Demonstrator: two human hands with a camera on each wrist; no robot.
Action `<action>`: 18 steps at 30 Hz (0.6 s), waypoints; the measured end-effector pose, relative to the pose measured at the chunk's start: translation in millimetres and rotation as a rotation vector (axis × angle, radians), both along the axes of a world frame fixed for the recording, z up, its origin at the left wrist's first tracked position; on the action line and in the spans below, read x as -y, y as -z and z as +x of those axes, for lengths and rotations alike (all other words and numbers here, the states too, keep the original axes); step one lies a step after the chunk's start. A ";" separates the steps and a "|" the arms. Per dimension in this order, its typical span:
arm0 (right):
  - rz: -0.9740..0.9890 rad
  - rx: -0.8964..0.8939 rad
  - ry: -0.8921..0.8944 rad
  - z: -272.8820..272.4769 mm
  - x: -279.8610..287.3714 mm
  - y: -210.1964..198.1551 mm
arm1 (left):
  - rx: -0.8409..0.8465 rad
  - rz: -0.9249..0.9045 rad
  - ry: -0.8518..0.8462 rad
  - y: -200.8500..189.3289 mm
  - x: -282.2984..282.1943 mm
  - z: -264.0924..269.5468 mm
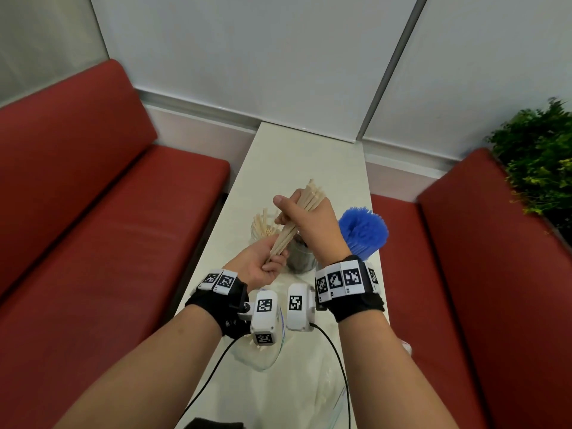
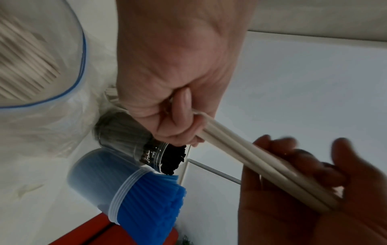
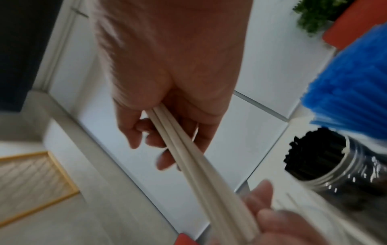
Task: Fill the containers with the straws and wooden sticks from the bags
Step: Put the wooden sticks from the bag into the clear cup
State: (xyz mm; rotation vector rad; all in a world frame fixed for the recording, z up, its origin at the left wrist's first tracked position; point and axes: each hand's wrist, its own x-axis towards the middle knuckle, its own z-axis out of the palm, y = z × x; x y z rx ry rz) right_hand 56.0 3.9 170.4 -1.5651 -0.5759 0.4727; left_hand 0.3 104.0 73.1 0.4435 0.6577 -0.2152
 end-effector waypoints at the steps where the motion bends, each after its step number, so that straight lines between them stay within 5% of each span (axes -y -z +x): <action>1: -0.077 0.040 0.030 3.2 0.0 5.2 | -0.004 0.011 -0.023 2.4 -1.1 -0.2; 5: -0.379 0.088 -0.075 21.1 7.1 26.5 | 0.006 0.157 -0.092 18.4 -7.1 -2.3; 11: -0.361 0.019 -0.175 46.0 9.3 17.1 | -0.096 0.444 -0.021 41.4 -29.5 -4.6; 13: -0.341 0.092 -0.111 59.0 1.1 5.9 | -0.150 0.612 0.128 46.8 -42.6 -10.0; 18: -0.437 0.400 0.019 82.9 -43.9 14.3 | -0.099 0.785 0.835 48.4 -54.5 -18.7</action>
